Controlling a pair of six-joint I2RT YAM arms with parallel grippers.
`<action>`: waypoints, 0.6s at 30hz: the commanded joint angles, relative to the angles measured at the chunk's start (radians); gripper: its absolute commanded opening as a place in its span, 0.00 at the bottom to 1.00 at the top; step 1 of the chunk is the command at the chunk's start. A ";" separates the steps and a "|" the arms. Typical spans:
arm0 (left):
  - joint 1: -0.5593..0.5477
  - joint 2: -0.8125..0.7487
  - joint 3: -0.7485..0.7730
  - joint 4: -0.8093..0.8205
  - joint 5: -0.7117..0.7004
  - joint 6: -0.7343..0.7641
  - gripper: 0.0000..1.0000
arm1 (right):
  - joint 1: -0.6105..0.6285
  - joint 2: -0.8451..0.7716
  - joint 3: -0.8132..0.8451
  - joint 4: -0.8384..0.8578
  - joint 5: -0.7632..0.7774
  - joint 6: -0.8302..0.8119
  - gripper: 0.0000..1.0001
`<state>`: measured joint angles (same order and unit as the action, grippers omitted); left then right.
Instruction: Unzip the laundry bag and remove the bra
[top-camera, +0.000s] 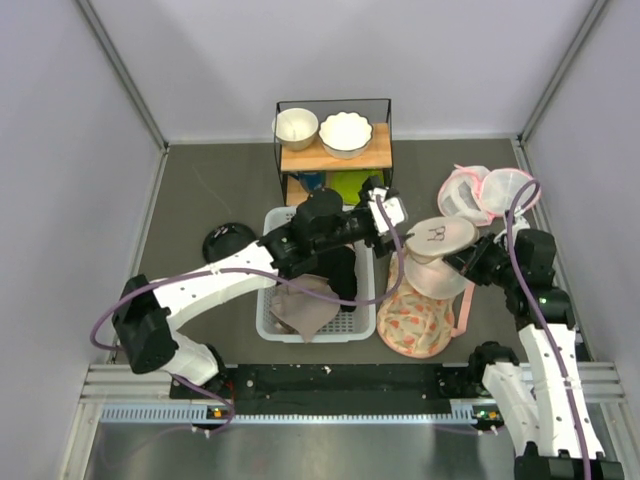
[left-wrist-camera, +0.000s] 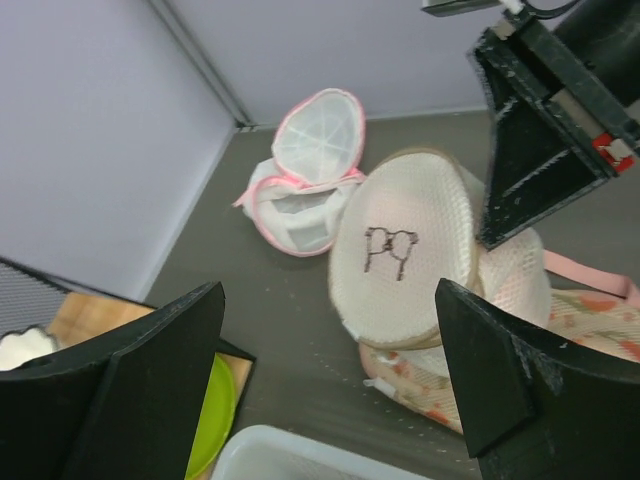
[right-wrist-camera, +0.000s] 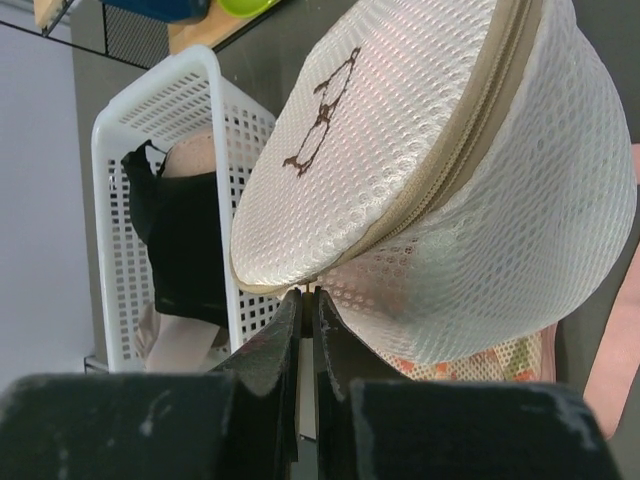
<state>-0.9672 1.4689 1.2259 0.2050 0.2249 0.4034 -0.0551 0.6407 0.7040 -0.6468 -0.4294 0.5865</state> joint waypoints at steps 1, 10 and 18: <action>-0.074 0.051 0.021 -0.039 0.050 -0.023 0.89 | 0.004 -0.030 0.061 -0.048 -0.019 -0.033 0.00; -0.172 0.214 0.060 0.062 -0.078 0.006 0.84 | 0.005 -0.044 0.114 -0.096 -0.011 -0.048 0.00; -0.171 0.281 0.079 0.103 -0.194 0.029 0.19 | 0.005 -0.050 0.143 -0.151 0.021 -0.094 0.00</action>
<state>-1.1397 1.7443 1.2457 0.2169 0.1120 0.4213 -0.0551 0.6003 0.7692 -0.7616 -0.4351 0.5407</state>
